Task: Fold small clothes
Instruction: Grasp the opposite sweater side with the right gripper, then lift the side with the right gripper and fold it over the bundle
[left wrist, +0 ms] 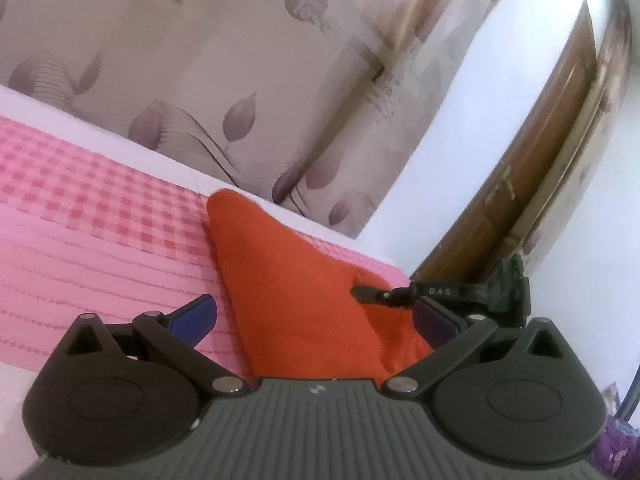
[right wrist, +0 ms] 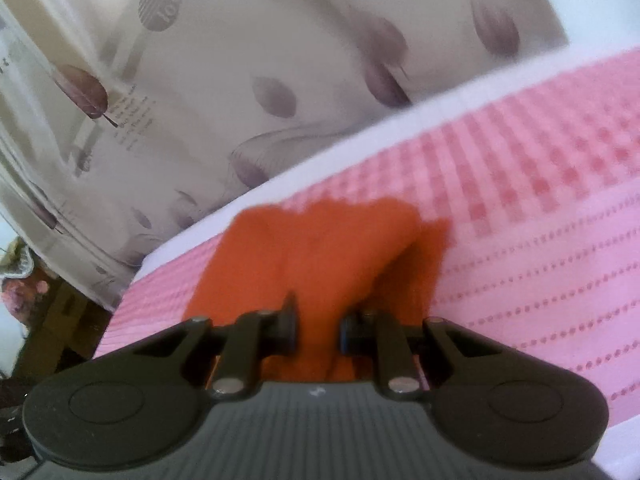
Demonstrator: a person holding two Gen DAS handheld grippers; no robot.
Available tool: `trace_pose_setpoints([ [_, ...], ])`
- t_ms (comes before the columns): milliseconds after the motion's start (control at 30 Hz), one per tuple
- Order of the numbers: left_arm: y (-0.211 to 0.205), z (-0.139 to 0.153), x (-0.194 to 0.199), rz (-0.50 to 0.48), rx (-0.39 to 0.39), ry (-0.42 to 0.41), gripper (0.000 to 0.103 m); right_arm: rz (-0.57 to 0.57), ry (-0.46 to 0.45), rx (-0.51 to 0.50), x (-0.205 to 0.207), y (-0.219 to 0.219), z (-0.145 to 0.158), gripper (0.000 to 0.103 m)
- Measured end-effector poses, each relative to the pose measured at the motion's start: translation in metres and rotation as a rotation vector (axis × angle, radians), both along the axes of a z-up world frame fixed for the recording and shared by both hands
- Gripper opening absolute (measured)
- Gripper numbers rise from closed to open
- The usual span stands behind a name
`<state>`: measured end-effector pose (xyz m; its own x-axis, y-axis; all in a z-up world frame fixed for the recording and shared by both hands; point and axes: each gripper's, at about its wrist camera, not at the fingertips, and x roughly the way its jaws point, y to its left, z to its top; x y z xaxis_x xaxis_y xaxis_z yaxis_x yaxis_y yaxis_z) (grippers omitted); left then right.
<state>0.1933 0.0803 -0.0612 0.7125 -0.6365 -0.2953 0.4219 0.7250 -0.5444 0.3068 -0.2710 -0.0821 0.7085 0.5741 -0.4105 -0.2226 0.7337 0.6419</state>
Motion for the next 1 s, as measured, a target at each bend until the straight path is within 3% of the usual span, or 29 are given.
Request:
trace_pose_setpoints([
  [67, -0.010, 0.000, 0.005, -0.009, 0.020, -0.001, 0.103, 0.023, 0.008, 0.011, 0.000, 0.000, -0.005, 0.020],
  [200, -0.030, -0.002, 0.012, -0.045, 0.031, -0.023, 0.103, 0.030, 0.027, 0.149, 0.007, -0.011, -0.013, 0.026],
  [333, -0.052, -0.010, 0.018, -0.086, 0.057, -0.045, 0.103, 0.025, 0.006, 0.124, 0.016, -0.008, -0.010, 0.028],
  [467, -0.070, -0.020, 0.019, -0.113, 0.098, -0.054, 0.103, 0.009, -0.056, 0.043, 0.023, 0.001, 0.003, 0.021],
  [533, -0.074, -0.024, 0.016, -0.135, 0.110, -0.066, 0.103, 0.003, -0.101, 0.072, 0.020, -0.005, 0.007, 0.021],
  [667, -0.081, -0.031, 0.011, -0.188, 0.149, -0.067, 0.103, -0.015, -0.015, 0.084, 0.022, -0.017, -0.022, 0.022],
  [700, -0.082, -0.032, 0.010, -0.194, 0.161, -0.073, 0.103, -0.018, -0.001, 0.138, 0.019, -0.024, -0.027, 0.024],
  [767, -0.083, -0.032, 0.008, -0.196, 0.173, -0.076, 0.103, -0.072, -0.026, 0.214, 0.004, -0.040, -0.023, 0.042],
  [800, -0.082, -0.033, 0.007, -0.194, 0.168, -0.069, 0.103, -0.092, -0.049, 0.244, -0.007, -0.048, -0.020, 0.063],
  [833, -0.079, -0.033, 0.007, -0.192, 0.157, -0.058, 0.103, -0.105, -0.080, 0.260, -0.020, -0.053, -0.016, 0.074],
  [933, -0.067, -0.037, 0.004, -0.170, 0.102, -0.012, 0.103, -0.056, -0.161, 0.248, -0.060, -0.053, -0.002, 0.074],
  [1000, -0.059, -0.039, 0.002, -0.149, 0.069, 0.018, 0.103, -0.004, -0.187, 0.126, -0.088, -0.034, 0.007, 0.073],
])
